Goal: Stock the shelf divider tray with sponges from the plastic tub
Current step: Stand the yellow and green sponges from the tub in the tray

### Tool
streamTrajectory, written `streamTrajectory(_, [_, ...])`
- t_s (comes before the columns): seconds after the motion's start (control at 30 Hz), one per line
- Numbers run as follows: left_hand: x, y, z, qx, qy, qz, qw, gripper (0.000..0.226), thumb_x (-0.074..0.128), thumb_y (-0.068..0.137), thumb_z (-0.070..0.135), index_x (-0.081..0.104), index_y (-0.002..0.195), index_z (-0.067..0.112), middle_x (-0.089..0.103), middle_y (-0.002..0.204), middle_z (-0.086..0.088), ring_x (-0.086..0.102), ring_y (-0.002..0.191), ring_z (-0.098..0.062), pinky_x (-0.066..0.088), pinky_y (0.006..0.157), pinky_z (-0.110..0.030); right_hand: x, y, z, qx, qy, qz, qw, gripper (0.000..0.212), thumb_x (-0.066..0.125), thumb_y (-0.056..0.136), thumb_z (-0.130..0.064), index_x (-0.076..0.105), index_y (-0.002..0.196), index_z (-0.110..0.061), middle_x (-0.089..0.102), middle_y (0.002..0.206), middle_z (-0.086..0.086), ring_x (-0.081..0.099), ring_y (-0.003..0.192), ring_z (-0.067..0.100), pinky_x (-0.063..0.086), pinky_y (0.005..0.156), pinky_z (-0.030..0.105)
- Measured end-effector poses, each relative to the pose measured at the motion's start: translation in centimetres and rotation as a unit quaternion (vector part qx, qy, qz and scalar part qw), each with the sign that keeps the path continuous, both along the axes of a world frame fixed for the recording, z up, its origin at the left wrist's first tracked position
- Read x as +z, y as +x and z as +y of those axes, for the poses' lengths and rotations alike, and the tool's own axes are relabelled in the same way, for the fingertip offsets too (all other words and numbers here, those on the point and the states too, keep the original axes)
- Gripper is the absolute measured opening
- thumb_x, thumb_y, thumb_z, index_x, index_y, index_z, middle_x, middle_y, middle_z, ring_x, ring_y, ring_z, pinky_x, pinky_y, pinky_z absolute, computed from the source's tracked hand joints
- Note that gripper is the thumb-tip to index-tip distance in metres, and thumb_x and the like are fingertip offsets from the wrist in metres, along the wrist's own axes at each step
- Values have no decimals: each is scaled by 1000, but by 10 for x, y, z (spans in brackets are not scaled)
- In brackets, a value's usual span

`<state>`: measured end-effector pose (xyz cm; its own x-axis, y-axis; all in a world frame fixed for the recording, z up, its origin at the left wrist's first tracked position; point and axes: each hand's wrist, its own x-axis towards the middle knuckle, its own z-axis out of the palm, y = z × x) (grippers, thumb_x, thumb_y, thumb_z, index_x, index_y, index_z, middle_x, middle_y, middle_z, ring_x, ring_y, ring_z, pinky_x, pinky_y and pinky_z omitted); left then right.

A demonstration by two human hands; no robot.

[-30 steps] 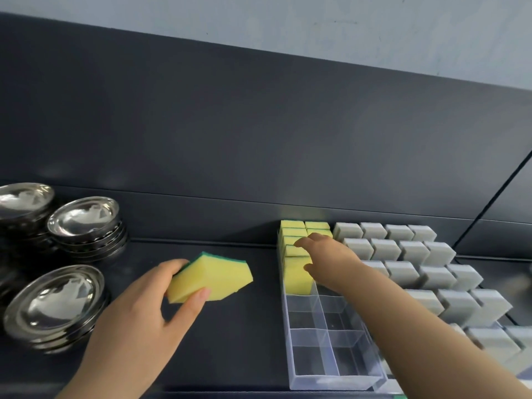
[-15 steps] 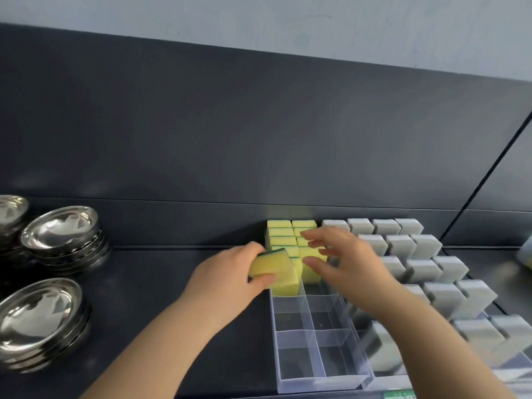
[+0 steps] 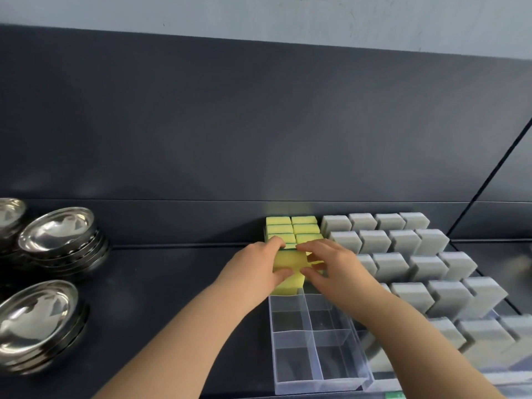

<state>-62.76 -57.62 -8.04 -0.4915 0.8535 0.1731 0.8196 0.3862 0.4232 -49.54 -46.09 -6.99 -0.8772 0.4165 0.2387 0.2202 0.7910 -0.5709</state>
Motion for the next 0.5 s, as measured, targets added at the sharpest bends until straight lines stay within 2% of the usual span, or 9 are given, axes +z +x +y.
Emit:
streamTrajectory(0.13, [1,3,-2,5,17,-8,1000,43,60,83,49,42,118,33,48,88,11,49,72,-10,32,50,-18,2,1,2,-5,4,12,1000,34,62,86,-12,59,119,-18,53,110,-7,57,91,6,48,88,20])
streamTrajectory(0.23, [1,6,-3,6,20,-13,1000,41,61,82,49,45,115,32,49,87,10,50,73,-11,35,53,-21,2,1,3,-1,16,16,1000,32,62,86,-12,60,117,-19,52,105,-10,56,88,4,46,84,15])
streamTrajectory(0.33, [-2,8,-1,7,3,-14,1000,40,61,83,46,47,116,28,54,95,6,52,79,-13,43,62,-25,-1,-2,2,3,27,-6,1000,31,60,87,-10,60,117,-17,54,110,-4,56,88,7,44,84,12])
streamTrajectory(0.5, [-9,7,1,6,-31,3,999,42,60,85,42,45,122,27,55,109,2,55,91,-17,48,74,-31,-8,-8,0,-19,38,-73,996,31,55,90,-11,56,121,-13,53,122,3,56,102,18,45,90,27])
